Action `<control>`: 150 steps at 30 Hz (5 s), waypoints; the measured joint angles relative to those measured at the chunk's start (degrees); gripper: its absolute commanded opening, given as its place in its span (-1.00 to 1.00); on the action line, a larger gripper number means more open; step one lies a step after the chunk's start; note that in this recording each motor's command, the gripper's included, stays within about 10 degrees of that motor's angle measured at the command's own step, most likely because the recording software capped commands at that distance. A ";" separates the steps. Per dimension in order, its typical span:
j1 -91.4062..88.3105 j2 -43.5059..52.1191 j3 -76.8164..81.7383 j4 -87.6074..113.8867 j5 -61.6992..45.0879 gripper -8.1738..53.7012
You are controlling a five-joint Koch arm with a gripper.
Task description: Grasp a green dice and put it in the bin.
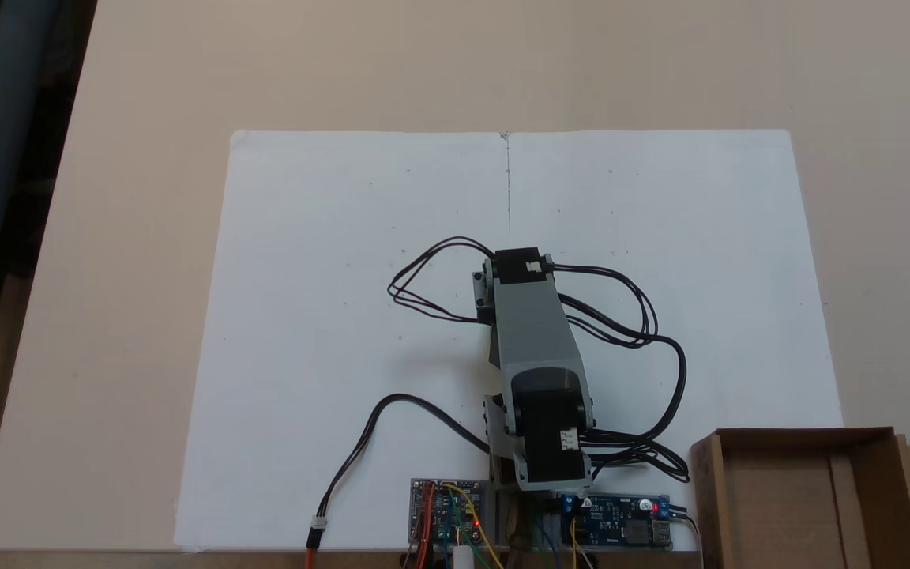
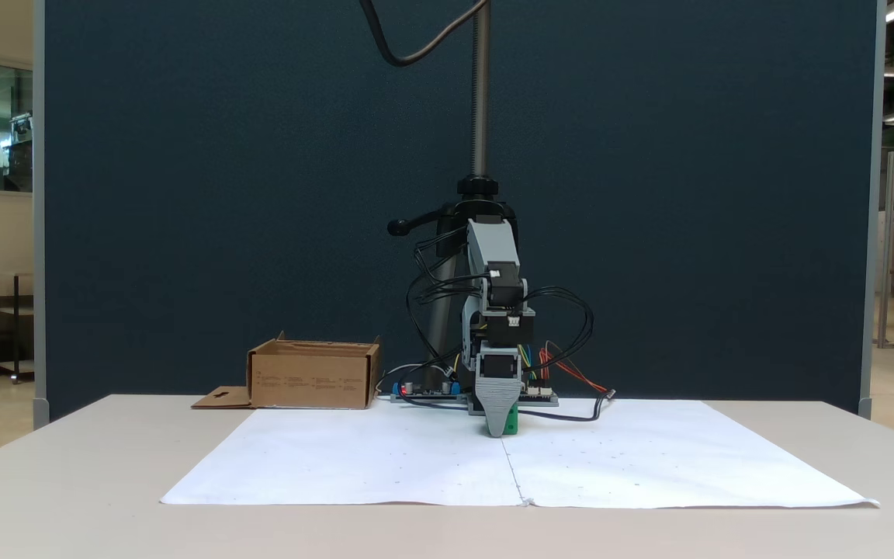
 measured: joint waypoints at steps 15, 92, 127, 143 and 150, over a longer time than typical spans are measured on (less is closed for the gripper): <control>2.02 0.26 -0.70 -1.49 0.00 -0.34; 58.62 -3.69 -57.66 5.62 -9.32 0.65; 5.45 13.54 -7.21 -35.77 -9.23 0.69; 5.71 22.41 22.06 -66.01 -9.23 0.66; 5.71 22.50 28.56 -79.28 -9.23 0.66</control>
